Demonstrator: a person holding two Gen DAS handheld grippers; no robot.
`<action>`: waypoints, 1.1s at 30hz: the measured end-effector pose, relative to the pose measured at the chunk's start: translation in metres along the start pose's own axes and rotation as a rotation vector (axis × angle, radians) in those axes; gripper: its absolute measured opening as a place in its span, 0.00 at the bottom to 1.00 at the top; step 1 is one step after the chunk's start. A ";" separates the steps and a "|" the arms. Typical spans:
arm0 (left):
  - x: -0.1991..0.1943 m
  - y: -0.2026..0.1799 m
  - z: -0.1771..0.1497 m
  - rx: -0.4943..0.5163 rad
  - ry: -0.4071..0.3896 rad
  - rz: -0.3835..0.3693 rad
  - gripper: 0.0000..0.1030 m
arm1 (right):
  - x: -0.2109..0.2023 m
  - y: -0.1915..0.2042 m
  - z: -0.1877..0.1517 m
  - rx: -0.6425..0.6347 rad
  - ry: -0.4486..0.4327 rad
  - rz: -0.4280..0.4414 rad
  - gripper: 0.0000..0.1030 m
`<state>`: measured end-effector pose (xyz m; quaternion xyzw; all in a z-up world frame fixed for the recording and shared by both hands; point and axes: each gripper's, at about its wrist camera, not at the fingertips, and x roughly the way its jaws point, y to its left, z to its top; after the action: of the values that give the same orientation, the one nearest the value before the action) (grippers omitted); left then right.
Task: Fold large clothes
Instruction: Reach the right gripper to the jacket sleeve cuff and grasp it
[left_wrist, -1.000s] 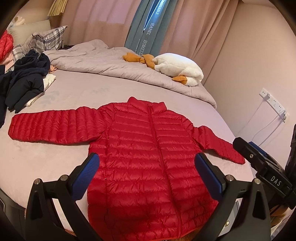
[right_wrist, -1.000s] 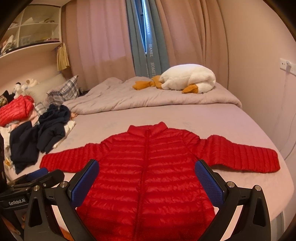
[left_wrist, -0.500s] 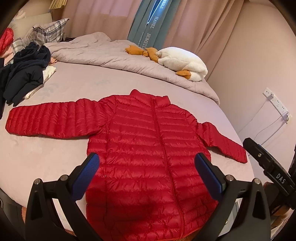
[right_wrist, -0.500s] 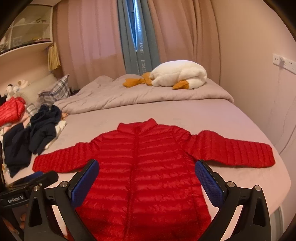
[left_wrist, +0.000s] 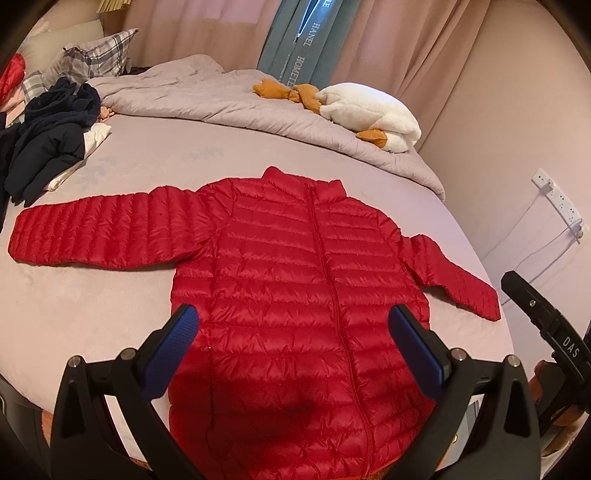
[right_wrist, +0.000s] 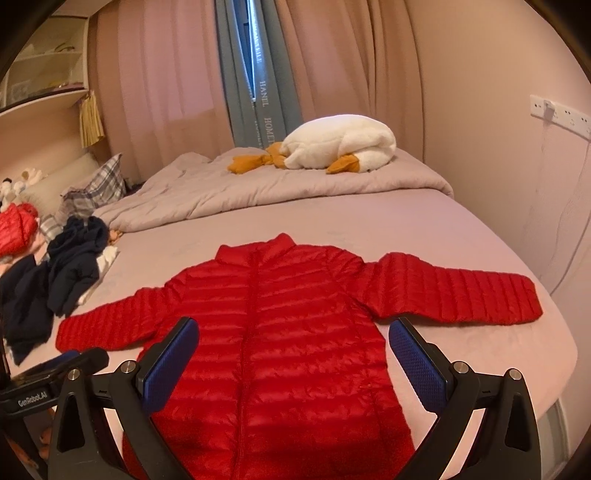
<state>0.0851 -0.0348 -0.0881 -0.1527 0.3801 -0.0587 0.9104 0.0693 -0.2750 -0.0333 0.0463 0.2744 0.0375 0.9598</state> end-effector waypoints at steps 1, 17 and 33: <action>0.003 0.000 -0.001 -0.008 0.006 0.006 1.00 | 0.001 -0.002 0.000 0.006 0.003 -0.001 0.99; 0.090 0.006 -0.042 0.011 0.143 0.101 0.95 | 0.047 -0.143 0.003 0.374 0.044 -0.237 0.56; 0.136 0.026 -0.068 -0.023 0.269 0.186 0.93 | 0.093 -0.353 -0.055 0.932 0.107 -0.391 0.44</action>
<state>0.1323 -0.0562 -0.2339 -0.1178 0.5119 0.0104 0.8509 0.1352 -0.6125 -0.1665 0.4154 0.3143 -0.2668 0.8108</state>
